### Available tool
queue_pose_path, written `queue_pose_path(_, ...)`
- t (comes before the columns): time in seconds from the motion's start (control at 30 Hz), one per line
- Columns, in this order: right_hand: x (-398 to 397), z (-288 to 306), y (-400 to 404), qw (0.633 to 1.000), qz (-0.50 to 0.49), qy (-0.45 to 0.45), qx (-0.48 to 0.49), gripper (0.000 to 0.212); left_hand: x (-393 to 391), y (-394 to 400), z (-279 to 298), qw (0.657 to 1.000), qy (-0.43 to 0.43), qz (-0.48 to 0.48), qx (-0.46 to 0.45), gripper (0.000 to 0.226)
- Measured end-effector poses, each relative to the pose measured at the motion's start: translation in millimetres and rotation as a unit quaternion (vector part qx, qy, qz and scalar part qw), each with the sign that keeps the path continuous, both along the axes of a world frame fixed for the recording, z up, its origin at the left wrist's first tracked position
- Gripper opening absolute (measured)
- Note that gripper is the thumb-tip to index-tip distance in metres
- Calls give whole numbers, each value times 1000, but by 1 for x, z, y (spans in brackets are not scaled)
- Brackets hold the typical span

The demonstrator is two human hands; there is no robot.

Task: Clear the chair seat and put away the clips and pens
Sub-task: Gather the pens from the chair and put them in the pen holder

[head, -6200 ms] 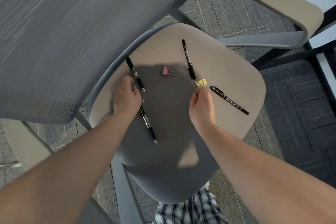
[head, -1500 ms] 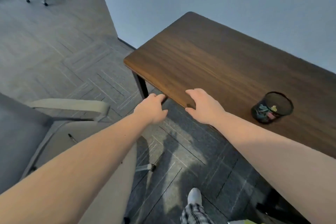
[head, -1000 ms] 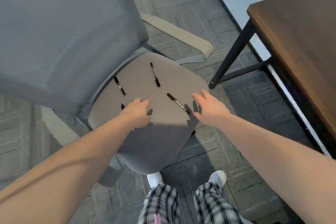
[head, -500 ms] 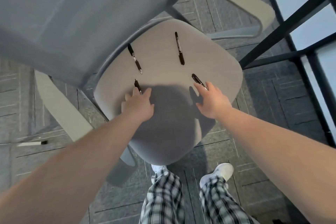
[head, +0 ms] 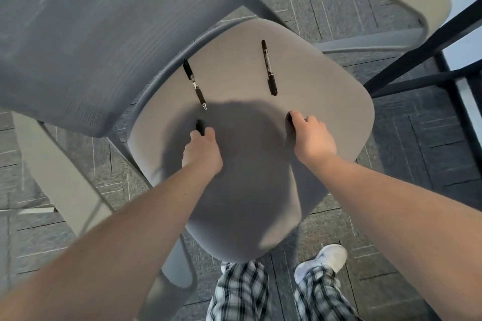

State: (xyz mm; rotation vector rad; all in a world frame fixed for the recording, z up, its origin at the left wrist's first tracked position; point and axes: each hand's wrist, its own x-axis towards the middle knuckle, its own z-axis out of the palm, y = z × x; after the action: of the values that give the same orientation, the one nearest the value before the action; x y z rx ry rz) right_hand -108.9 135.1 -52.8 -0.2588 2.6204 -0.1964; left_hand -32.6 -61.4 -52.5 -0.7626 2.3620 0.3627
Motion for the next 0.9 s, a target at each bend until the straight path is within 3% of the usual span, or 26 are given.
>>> queue_pose_path(0.27, -26, 11, -27, 992, -69, 29, -97, 33, -24, -16, 14, 982, 135, 124, 37, 33)
queue_pose_path(0.47, -58, 12, -54, 982, -104, 52, -149, 24, -55, -30, 13, 950, 241, 186, 73, 42)
queue_pose_path(0.57, -71, 6, -67, 976, -129, 61, -164, 27, -70, -36, 1, 953, 241, 168, 72, 63)
queue_pose_path(0.73, -90, -8, -86, 975, -166, 34, -142, 38, -92, -46, -17, 968, 212, 135, 16, 72)
queue_pose_path(0.9, -98, -16, -91, 977, -178, 6, -116, 34, -107, -58, -30, 965, 184, 186, 8, 52)
